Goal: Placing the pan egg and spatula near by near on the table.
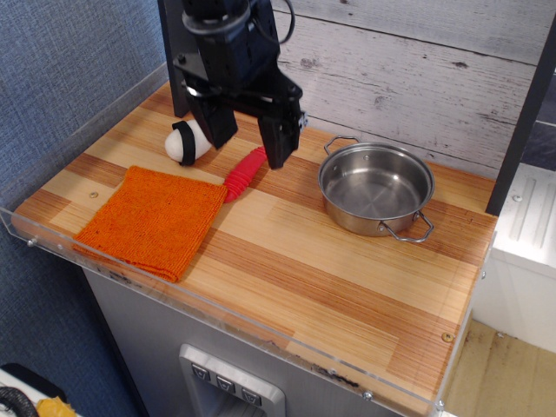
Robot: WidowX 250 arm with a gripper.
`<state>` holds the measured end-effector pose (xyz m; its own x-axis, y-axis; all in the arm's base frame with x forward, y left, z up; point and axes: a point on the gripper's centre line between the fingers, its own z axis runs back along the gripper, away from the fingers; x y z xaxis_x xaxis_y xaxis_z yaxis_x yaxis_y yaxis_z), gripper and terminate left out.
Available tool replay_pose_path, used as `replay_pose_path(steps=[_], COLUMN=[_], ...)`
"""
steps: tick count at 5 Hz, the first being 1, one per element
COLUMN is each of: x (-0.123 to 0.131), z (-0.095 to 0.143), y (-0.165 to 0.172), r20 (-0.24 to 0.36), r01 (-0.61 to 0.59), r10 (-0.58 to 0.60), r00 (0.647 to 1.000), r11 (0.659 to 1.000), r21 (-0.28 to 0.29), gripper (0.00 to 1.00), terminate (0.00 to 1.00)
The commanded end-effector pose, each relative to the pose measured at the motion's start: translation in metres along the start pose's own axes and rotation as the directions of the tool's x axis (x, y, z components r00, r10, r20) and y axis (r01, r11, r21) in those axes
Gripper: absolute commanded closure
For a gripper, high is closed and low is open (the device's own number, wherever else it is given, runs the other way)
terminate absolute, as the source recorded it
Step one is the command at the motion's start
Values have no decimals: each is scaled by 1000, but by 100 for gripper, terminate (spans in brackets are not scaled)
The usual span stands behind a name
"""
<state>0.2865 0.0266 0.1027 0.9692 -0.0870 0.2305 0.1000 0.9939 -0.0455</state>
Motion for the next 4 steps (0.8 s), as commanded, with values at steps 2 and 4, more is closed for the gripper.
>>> replay_pose_path(steps=[2,4], x=[44,62], z=[-36,-81], y=[-44,-40], r20=[72,61], r01=[14,-30], r10=[-14,29], r00=[997,998], r11=[1000,999], r21=[-7,17], gripper=[0,0], terminate=[0,0])
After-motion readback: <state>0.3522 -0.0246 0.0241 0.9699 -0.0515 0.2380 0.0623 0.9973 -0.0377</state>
